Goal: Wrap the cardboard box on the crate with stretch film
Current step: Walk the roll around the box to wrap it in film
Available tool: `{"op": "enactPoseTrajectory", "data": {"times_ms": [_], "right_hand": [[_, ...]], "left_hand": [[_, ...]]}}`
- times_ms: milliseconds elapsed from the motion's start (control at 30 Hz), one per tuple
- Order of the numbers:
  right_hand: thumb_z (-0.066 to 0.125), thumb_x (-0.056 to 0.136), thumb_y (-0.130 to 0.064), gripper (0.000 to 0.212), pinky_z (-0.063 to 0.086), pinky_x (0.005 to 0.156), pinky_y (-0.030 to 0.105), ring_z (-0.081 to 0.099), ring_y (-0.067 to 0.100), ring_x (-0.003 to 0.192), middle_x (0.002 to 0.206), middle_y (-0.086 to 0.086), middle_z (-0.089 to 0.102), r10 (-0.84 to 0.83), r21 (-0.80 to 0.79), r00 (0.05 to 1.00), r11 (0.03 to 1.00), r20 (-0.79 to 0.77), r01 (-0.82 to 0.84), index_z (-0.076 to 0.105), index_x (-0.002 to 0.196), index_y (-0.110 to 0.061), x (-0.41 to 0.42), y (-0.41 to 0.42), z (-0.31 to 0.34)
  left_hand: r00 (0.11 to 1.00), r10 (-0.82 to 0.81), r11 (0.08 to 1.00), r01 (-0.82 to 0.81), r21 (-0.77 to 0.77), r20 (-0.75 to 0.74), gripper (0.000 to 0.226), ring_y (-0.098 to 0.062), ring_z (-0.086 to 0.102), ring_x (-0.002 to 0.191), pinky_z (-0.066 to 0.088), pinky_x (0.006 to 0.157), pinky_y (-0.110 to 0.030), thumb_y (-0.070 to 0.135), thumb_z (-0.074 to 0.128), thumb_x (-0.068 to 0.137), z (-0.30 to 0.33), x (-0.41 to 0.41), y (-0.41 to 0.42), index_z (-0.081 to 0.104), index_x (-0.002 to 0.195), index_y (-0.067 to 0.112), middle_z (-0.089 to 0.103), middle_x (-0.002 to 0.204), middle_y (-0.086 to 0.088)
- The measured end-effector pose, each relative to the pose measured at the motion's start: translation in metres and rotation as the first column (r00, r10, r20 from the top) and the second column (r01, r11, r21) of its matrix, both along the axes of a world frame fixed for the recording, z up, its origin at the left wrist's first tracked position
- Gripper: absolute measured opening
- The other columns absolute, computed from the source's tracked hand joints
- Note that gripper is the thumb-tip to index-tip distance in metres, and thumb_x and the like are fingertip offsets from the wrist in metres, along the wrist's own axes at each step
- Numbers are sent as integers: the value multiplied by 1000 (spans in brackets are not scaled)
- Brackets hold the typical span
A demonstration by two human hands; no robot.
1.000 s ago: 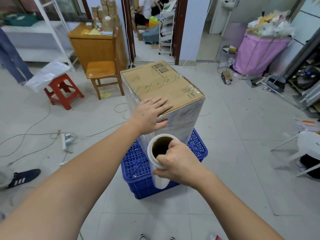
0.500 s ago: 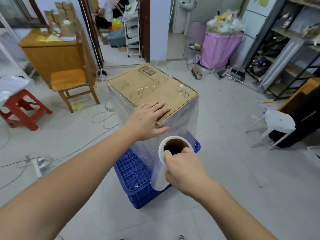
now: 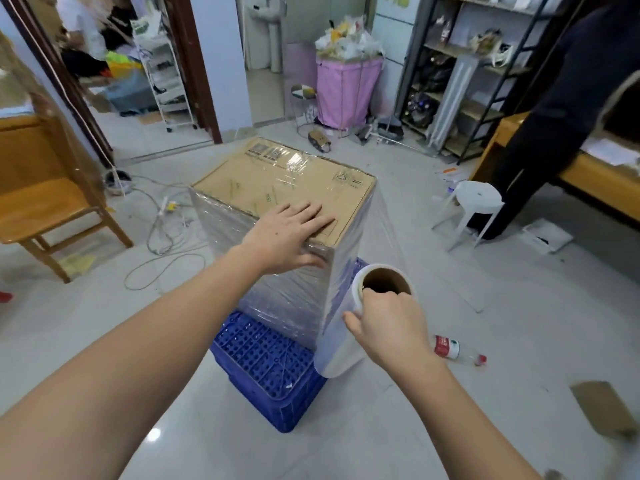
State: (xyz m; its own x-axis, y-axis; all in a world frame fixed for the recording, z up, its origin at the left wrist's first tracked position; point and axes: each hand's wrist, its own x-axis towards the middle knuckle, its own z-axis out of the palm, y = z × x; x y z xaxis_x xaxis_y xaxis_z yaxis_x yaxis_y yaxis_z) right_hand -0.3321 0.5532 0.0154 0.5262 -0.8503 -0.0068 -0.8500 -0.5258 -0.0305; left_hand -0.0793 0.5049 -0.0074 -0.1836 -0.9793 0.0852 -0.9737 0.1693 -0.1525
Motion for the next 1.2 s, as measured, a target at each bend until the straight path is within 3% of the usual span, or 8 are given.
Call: {"op": "enactPoseTrajectory", "data": {"times_ms": [133, 300, 500, 667, 767, 967, 1067, 1200], "right_hand": [[37, 84, -82, 61, 39, 57, 30, 52, 18, 63, 64, -3, 53, -57, -89, 998, 995, -21, 55, 44, 73, -22, 10, 0, -6], [41, 93, -69, 51, 34, 60, 31, 51, 21, 70, 67, -2, 52, 8, -109, 1000, 994, 10, -7, 46, 75, -21, 8, 1, -7], [76, 71, -54, 36, 43, 57, 27, 56, 24, 66, 55, -5, 59, 358, -166, 932, 925, 66, -343, 67, 64, -19, 3, 18, -20], [70, 75, -51, 33, 44, 65, 28, 37, 17, 64, 53, -8, 49, 620, -127, 782, 782, 62, -610, 67, 67, -20, 9, 21, -11], [73, 75, -49, 33, 44, 66, 27, 40, 18, 56, 51, -6, 53, 690, -97, 723, 722, 23, -685, 65, 63, -20, 18, 26, -6], [71, 76, -50, 36, 50, 73, 30, 32, 17, 56, 54, -5, 57, 623, -109, 782, 780, 37, -616, 53, 61, -23, 33, 24, 0], [82, 64, -55, 44, 50, 68, 26, 43, 16, 50, 51, -7, 58, 580, -92, 813, 813, 46, -575, 50, 59, -24, 36, 31, 2], [75, 72, -62, 49, 50, 75, 32, 55, 19, 61, 67, -3, 67, 502, -26, 865, 865, 29, -501, 59, 89, -19, 38, 38, 6]], "left_hand": [[1000, 4, 1000, -4, 8, 2, 100, -21, 10, 159, 14, 128, -45, 90, 22, 80, 0, 1, -2, 0, 163, 38, 7, 173, 0], [1000, -5, 1000, 5, 6, -3, 97, -21, 11, 158, 14, 128, -45, 87, 30, 84, 3, 0, -2, 3, 163, 37, 11, 172, 0], [1000, -4, 1000, 4, 7, 3, 95, -21, 9, 159, 12, 128, -44, 85, 32, 87, 3, 0, -2, 2, 164, 37, 10, 173, 0], [1000, -4, 1000, 4, -13, -1, 94, -22, 12, 158, 13, 128, -43, 85, 33, 87, 1, 0, 0, 5, 164, 37, 12, 172, 0], [1000, -3, 1000, 2, -20, -2, 94, -22, 14, 158, 14, 128, -44, 86, 32, 87, 0, 2, 0, 6, 163, 37, 14, 172, 0], [1000, 11, 1000, -11, -6, -19, 95, -21, 14, 158, 14, 128, -44, 86, 34, 86, 0, 2, -4, 7, 163, 38, 14, 172, 0], [999, 14, 1000, -14, 7, -42, 96, -20, 13, 158, 12, 128, -43, 86, 37, 85, 2, 3, -3, 8, 163, 40, 13, 172, 2], [994, 30, 999, -25, 46, -103, 98, -16, 8, 158, 7, 129, -41, 85, 45, 84, 5, 5, -2, 8, 163, 43, 11, 172, 5]]}}
